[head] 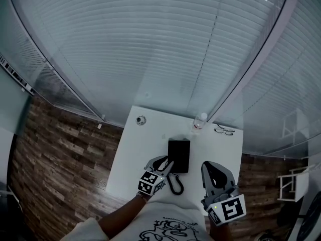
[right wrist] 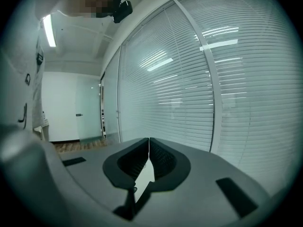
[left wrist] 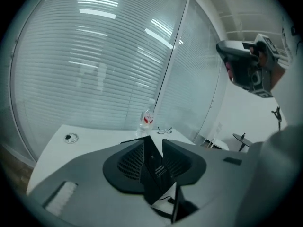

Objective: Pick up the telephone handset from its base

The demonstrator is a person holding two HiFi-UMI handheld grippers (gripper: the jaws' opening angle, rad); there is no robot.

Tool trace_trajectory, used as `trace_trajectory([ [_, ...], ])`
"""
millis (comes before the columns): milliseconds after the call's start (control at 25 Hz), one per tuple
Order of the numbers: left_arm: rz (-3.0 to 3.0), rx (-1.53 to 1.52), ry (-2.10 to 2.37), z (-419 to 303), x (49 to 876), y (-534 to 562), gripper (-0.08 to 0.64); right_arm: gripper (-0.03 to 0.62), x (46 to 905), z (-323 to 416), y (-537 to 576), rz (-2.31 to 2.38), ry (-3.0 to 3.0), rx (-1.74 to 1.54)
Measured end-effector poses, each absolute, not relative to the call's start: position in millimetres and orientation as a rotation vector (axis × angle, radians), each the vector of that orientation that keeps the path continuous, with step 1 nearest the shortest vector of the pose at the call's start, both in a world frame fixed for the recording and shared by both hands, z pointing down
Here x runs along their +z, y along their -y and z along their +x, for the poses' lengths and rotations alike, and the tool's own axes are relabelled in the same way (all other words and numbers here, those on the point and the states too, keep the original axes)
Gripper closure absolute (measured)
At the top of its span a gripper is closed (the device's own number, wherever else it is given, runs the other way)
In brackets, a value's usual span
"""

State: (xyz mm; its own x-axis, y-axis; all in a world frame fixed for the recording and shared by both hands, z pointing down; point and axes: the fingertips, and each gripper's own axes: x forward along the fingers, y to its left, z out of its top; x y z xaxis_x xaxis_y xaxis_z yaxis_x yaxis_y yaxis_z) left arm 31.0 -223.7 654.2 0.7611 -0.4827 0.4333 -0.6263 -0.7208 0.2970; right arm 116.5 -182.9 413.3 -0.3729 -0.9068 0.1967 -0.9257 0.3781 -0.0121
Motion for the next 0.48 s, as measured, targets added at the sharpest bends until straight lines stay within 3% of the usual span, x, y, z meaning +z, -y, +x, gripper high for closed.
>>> trace_trajectory([
  [480, 2.327, 0.533, 0.835, 30.5, 750.8, 244.9, 0.430, 0.586, 419.8, 114.2, 194.6, 1.634, 2.466, 0.229],
])
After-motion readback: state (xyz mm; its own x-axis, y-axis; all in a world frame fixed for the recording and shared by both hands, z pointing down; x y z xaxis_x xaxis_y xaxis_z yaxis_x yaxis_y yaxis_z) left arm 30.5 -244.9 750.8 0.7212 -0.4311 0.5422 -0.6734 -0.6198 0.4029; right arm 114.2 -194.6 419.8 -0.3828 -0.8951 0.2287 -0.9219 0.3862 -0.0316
